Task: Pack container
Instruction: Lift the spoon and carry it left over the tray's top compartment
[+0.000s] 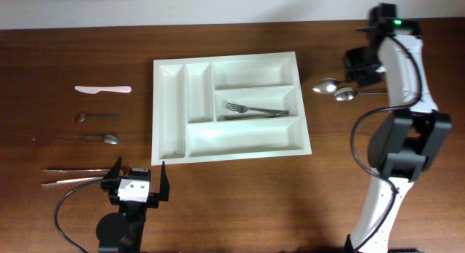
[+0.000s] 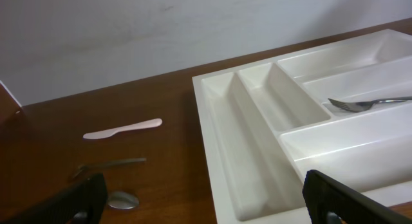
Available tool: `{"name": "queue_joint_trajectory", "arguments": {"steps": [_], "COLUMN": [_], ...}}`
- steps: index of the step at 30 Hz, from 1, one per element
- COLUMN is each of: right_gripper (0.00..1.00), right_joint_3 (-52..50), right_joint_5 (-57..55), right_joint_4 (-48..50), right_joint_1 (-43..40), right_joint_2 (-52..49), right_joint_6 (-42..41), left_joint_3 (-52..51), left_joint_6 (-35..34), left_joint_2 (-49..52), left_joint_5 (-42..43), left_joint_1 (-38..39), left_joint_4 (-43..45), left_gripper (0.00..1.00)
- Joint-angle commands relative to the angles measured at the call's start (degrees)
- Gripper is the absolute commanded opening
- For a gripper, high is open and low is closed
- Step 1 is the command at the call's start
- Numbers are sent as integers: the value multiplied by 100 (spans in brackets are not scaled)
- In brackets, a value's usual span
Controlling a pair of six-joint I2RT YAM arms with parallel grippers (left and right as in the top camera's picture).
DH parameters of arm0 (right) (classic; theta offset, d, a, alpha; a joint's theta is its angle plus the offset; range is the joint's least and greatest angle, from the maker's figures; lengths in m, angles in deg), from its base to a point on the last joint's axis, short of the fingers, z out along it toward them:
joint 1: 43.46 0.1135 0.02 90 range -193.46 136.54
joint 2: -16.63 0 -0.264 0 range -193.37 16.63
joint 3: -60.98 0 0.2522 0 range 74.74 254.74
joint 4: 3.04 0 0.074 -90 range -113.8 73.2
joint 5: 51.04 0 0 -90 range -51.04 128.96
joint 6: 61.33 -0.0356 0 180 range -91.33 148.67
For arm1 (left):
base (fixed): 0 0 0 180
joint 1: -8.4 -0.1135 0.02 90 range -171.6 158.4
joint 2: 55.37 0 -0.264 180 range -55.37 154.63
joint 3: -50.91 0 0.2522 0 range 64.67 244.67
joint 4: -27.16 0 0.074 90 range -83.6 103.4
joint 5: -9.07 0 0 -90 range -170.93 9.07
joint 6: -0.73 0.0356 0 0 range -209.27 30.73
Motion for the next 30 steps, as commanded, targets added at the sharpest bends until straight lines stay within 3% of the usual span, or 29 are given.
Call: {"name": "queue_joint_trajectory", "arguments": {"steps": [1, 8, 19, 30], "right_gripper": [4, 4, 4, 12], "right_joint_3": [118, 118, 118, 118], "right_joint_5": [415, 435, 435, 153], "right_joint_4": [247, 809, 1473, 1838], "right_joint_1": [601, 1425, 2326, 2824], "right_joint_2": [-24, -24, -24, -26], "right_joint_6": [-555, -743, -1788, -2218], "left_joint_3": [-55, -55, -55, -55], "left_joint_6": [74, 74, 74, 74], "left_joint_2": [-48, -48, -48, -48], "left_joint_5": [-39, -39, -39, -39], "left_joint_1": [-4, -4, -4, -4], "left_joint_4": [7, 7, 7, 9], "left_gripper": [99, 99, 99, 99]}}
